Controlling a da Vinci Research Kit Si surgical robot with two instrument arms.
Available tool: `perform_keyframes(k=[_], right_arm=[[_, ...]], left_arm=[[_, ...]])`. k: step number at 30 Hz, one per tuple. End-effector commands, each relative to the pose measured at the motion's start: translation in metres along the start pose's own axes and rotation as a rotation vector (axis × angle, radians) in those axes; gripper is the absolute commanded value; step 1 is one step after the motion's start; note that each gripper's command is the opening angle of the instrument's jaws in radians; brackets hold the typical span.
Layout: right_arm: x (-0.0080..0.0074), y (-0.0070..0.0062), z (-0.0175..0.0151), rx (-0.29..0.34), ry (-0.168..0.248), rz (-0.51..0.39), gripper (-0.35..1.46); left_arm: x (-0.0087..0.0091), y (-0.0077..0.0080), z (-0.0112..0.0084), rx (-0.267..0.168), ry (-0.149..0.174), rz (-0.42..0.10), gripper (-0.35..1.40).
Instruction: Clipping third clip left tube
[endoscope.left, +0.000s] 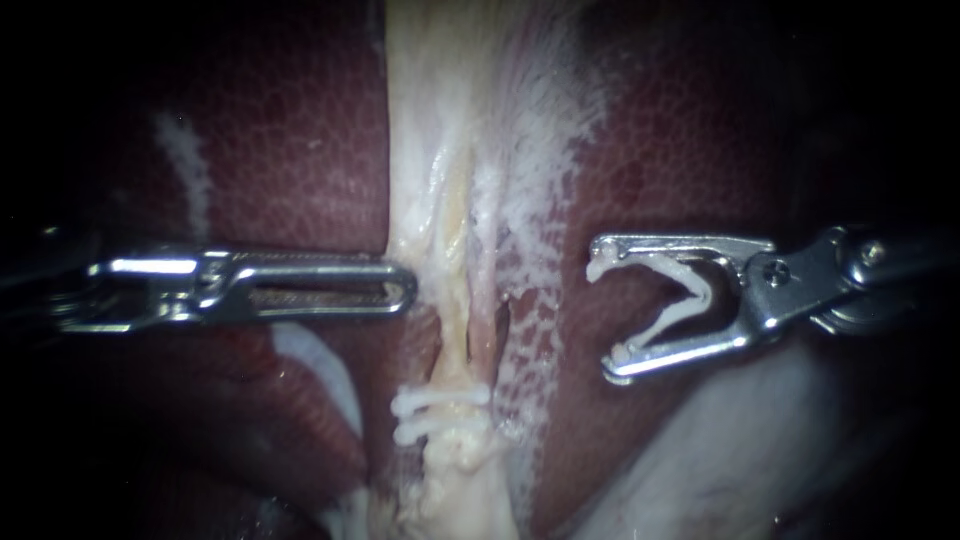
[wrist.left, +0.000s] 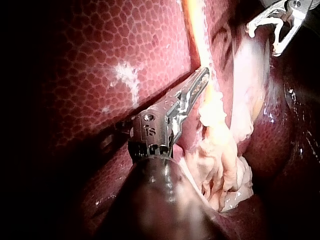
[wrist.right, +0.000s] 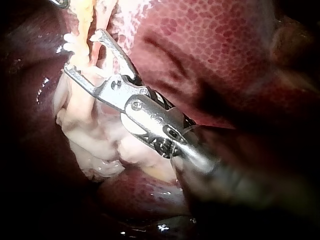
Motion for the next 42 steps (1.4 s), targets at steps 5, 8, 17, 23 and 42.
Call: perform_keyframes(k=[5,8,17,23,42], right_arm=[[-0.0002,0.0001,0.0,-0.001,0.0,0.0,0.6],[-0.0007,0.0001,0.0002,-0.002,-0.001,-0.009,0.6],[-0.0039,0.0002,0.0018,0.01,0.013,0.15,0.6],[-0.0064,0.0001,0.0043,0.027,0.017,0.221,0.6],[-0.0066,0.0017,0.0121,0.082,0.026,0.286,0.59]], left_arm=[[0.0,0.0,0.0,0.0,0.0,0.0,-0.35],[-0.0001,0.0,-0.0001,0.0,0.001,0.0,-0.35],[-0.002,-0.0003,-0.0017,0.013,0.006,-0.011,-0.35],[-0.0043,-0.0015,-0.0036,0.011,-0.005,-0.025,-0.35],[-0.0058,-0.0051,-0.0051,0.02,-0.023,-0.014,-0.35]])
